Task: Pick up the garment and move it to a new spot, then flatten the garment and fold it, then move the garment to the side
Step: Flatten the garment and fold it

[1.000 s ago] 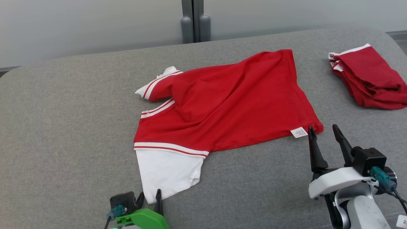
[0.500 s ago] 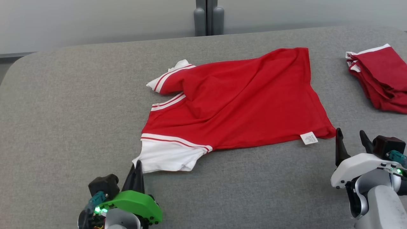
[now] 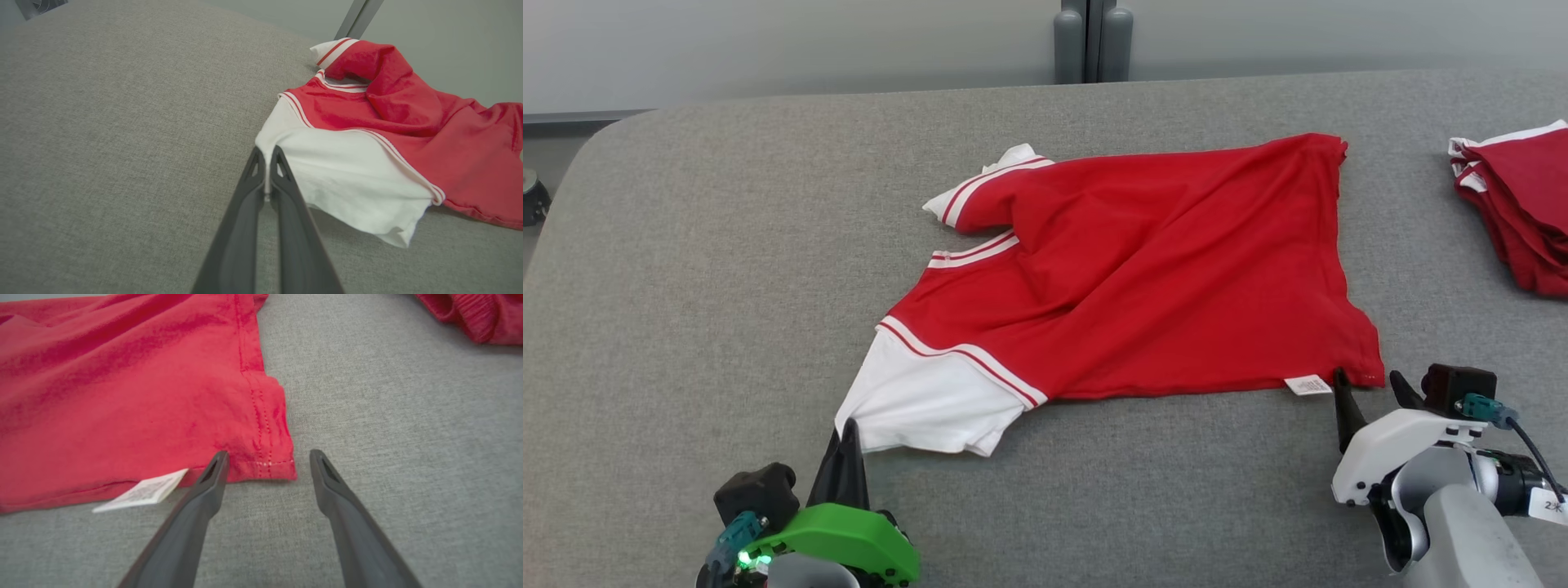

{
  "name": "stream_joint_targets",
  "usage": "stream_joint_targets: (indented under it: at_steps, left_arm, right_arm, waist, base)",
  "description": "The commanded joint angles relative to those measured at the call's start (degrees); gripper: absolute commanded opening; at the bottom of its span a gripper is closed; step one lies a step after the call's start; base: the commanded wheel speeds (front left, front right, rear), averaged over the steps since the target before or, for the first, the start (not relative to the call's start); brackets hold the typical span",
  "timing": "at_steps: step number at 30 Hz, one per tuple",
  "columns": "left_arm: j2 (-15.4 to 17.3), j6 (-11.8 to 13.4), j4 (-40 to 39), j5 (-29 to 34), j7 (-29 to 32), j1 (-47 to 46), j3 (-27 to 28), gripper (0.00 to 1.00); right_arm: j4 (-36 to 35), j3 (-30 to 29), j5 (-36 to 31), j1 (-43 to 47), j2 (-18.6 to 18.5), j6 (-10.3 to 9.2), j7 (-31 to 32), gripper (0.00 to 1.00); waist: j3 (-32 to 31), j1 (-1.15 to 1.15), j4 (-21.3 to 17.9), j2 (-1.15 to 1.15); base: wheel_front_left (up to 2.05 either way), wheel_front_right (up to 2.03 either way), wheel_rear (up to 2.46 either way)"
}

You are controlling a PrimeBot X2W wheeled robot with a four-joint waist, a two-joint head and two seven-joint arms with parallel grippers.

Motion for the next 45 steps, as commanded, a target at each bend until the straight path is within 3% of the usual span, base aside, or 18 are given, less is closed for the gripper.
stream_joint_targets:
  at_steps: [1,6,7,10,13,14,16,24,30,36,45]
  left_arm:
    - [0.8,0.3,-0.2,-0.3,-0.1,0.7,0.4,0.0]
    - [1.1,0.7,-0.6,-0.5,-0.1,0.9,0.8,0.0]
    - [1.1,0.7,-0.6,-0.5,-0.1,0.9,0.8,0.0]
    - [1.1,0.8,-0.7,-0.6,-0.2,0.9,0.7,0.0]
    - [1.1,0.7,-0.6,-0.6,-0.4,0.7,0.5,0.0]
    - [1.1,0.6,-0.6,-0.6,-0.4,0.6,0.4,0.0]
    - [1.2,0.3,-0.6,-0.5,-0.7,0.2,0.3,0.0]
    - [2.2,-0.9,-3.4,0.7,-2.7,-4.1,0.6,0.0]
    - [4.3,-1.6,-11.1,1.4,-4.0,-9.4,2.5,0.0]
    - [7.8,-1.0,-23.9,3.0,-1.7,-13.9,4.4,0.0]
    - [15.5,-0.6,-43.4,8.9,8.4,-26.4,6.1,0.0]
  right_arm:
    - [0.7,0.5,0.5,-0.8,-0.2,-0.09,0.2,1.0]
    - [3.4,1.3,0.9,-1.9,-0.2,-0.09,0.3,1.0]
    - [3.9,1.4,0.8,-2.1,-0.2,-0.09,0.5,0.93]
    - [5.5,2.0,1.6,-2.8,-0.2,-0.09,0.7,0.46]
    - [6.9,2.8,2.8,-3.5,-0.2,-0.09,1.0,0.14]
    - [7.2,2.9,3.2,-3.6,-0.2,-0.09,0.9,0.05]
    - [7.6,3.3,4.1,-4.1,-0.2,-0.09,0.0,0.0]
    - [3.6,5.4,8.2,-5.0,-0.9,-0.09,-5.6,0.0]
    - [-6.1,6.4,9.8,-3.3,-2.6,-0.09,-9.4,0.0]
    - [-22.8,6.3,8.9,-0.5,-3.4,-0.09,-9.2,0.0]
    - [-54.5,3.4,5.7,3.6,-4.0,-0.08,-1.6,0.0]
  waist:
    - [0.0,0.0,-0.1,0.0]
    - [0.0,0.0,-0.2,0.0]
    - [0.0,0.0,-0.2,0.0]
    - [-0.1,0.0,-0.3,0.0]
    - [-0.3,0.0,-0.4,0.0]
    - [-0.3,0.0,-0.4,0.0]
    - [-0.5,0.0,-0.5,0.0]
    - [-2.9,0.0,-1.6,0.0]
    - [-5.7,0.0,-3.3,0.0]
    - [-8.6,0.0,-5.6,0.0]
    - [-9.3,0.0,-8.2,0.0]
  base:
    - [0.0,0.0,0.0]
    - [0.0,0.0,0.0]
    - [0.0,0.0,0.0]
    - [0.0,0.0,0.0]
    - [0.0,0.0,0.0]
    - [0.0,0.0,0.0]
    - [0.0,0.0,0.0]
    - [0.0,0.0,0.0]
    - [0.0,0.0,0.0]
    - [0.0,0.0,0.0]
    - [0.0,0.0,0.0]
